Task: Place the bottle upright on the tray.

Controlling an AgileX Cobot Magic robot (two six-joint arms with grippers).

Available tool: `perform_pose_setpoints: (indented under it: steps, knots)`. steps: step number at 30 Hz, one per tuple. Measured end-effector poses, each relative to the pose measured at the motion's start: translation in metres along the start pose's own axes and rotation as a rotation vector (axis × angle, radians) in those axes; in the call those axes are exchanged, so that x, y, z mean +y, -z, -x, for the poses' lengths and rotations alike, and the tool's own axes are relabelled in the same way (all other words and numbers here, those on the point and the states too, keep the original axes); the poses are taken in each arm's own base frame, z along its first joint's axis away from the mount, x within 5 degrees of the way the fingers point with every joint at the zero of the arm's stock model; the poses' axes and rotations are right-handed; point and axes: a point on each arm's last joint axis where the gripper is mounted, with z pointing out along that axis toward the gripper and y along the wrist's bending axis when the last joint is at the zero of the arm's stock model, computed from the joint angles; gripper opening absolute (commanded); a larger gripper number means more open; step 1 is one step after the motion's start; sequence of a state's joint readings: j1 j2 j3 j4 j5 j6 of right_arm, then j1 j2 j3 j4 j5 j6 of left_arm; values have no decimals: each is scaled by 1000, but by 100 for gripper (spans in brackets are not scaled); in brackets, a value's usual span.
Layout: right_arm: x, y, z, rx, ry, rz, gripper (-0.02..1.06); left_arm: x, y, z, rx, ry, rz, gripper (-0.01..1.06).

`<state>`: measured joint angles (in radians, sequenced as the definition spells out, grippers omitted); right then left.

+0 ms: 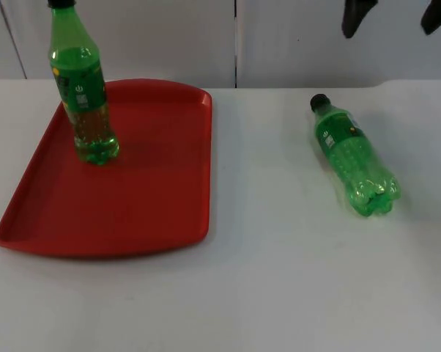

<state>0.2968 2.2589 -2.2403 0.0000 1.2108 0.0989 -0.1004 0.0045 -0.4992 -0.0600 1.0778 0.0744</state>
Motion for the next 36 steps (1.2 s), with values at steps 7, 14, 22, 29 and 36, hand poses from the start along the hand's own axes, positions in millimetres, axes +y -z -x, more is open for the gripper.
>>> perform_pose_setpoints:
  steps: [7, 14, 22, 29, 36]
  knots:
    - [-1, -48, -4, 72, -85, -22, 105, 0, 0, 0, 0, 0, 0, 105]
    - [4, -88, -15, 151, -97, -27, 105, 0, 0, 0, 0, 0, 0, 105]
    - [14, -108, -23, 190, -92, -8, 103, 0, 0, 0, 0, 0, 0, 105]
    - [18, -135, -32, 224, -89, 3, 101, 0, 0, 0, 0, 0, 0, 105]
    - [20, -143, -27, 148, -62, 16, 101, 0, 0, 0, 0, 0, 0, 105]
